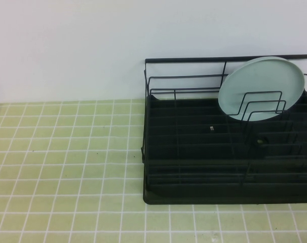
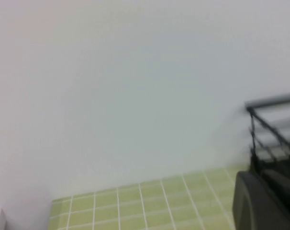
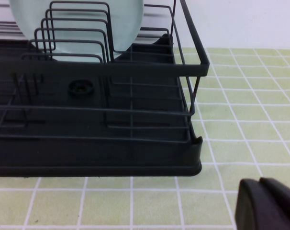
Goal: Place plate on rack
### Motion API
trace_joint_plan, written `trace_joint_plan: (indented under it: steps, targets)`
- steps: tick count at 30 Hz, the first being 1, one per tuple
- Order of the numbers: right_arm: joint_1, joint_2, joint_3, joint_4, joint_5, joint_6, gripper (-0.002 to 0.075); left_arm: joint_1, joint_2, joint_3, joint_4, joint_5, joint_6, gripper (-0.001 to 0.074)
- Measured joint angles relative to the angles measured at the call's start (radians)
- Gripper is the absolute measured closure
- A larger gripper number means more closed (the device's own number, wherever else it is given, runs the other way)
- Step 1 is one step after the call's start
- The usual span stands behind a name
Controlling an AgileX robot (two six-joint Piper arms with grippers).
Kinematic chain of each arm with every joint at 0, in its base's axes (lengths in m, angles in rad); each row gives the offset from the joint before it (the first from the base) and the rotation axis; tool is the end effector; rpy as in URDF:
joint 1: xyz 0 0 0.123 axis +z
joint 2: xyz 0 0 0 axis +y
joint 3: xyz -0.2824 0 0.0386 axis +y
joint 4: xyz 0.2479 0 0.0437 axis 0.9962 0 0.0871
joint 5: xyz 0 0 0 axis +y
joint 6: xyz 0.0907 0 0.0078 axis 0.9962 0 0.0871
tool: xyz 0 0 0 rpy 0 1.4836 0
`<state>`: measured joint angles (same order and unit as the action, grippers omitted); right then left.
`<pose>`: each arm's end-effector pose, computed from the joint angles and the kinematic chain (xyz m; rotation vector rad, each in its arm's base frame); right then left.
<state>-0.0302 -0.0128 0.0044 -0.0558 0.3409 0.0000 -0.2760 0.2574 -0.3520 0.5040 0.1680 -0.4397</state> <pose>0.0529 -0.0033 0.1816 -0.0071 1.8162 -0.0756 0.0694 -0.0120 0.3021 0.1922 1.5255 -0.1109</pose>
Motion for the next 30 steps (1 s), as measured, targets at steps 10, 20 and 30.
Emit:
trace_joint_plan:
  steps: [10, 20, 30]
  targets:
    - [0.0, 0.002, 0.0, 0.0, 0.0, 0.0, 0.0727, 0.205, 0.0, 0.034, -0.153, -0.15, -0.069, 0.0735]
    - [0.0, 0.002, 0.0, 0.0, 0.0, 0.0, 0.0727, 0.203, 0.0, 0.274, -0.342, -0.16, 0.146, 0.0735]
    - [0.0, 0.002, 0.0, 0.0, 0.0, 0.0, 0.0727, 0.203, -0.119, 0.353, -0.605, 0.073, 0.517, 0.0735]
